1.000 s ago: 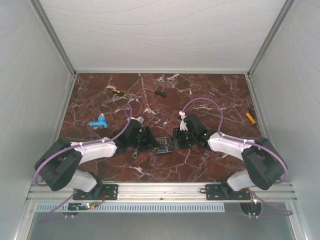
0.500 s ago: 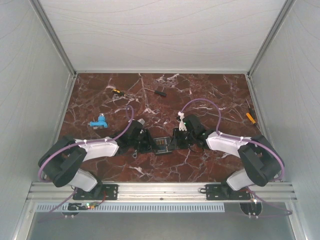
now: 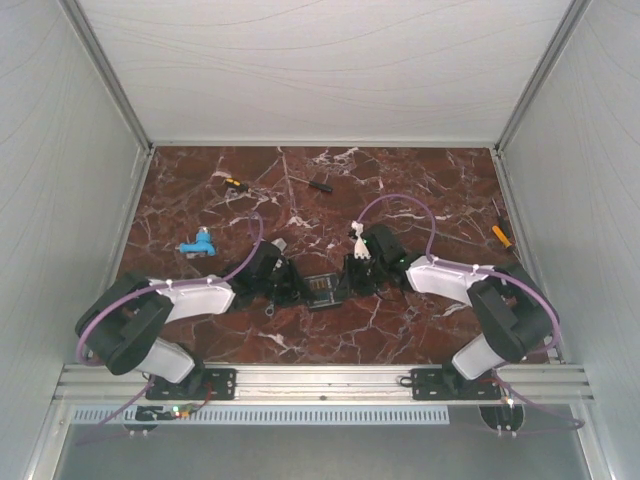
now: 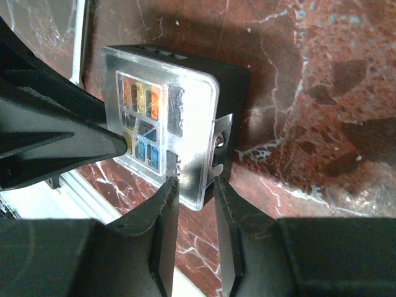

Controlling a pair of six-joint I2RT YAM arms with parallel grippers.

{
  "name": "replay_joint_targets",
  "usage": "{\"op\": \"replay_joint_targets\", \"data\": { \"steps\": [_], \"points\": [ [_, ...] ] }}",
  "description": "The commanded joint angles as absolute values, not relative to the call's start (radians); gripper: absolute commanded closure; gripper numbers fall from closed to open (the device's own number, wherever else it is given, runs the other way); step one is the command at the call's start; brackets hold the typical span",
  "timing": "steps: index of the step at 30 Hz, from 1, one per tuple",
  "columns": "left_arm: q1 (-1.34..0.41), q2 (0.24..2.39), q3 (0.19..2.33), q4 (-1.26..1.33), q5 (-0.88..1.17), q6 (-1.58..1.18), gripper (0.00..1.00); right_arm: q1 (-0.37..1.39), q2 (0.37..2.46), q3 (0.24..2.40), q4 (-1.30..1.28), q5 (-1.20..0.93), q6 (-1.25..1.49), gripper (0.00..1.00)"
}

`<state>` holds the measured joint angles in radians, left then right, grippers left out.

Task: Snap on the fuse box
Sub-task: Close the fuse box cover on the fuse box base.

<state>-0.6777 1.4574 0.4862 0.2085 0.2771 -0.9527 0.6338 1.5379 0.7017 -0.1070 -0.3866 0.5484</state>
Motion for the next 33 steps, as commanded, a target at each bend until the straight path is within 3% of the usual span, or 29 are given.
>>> {"op": "replay_joint_targets", "data": {
  "steps": [1, 12, 16, 23, 28, 33],
  "points": [
    [-0.625, 1.483, 0.397, 0.162, 0.344, -0.952, 0.69, 0.674, 1.685, 0.666, -0.23, -0.249, 0.492, 0.8],
    [-0.642, 1.478, 0.417, 0.389, 0.446, -1.016, 0.66, 0.67, 1.7, 0.792, -0.162, -0.252, 0.434, 0.78],
    [-0.684, 1.514, 0.495, 0.418, 0.448, -1.013, 0.58, 0.616, 1.66, 0.885, -0.165, -0.258, 0.399, 0.75],
    [-0.676, 1.368, 0.508, 0.203, 0.291, -0.906, 0.33, 0.601, 1.467, 0.838, -0.172, -0.216, 0.426, 0.62],
    [-0.629, 1.257, 0.531, 0.11, 0.23, -0.767, 0.24, 0.599, 1.356, 0.711, -0.142, -0.24, 0.512, 0.52],
    [-0.559, 1.314, 0.601, 0.112, 0.233, -0.687, 0.2, 0.6, 1.31, 0.595, -0.022, -0.316, 0.614, 0.46]
  ]
}}
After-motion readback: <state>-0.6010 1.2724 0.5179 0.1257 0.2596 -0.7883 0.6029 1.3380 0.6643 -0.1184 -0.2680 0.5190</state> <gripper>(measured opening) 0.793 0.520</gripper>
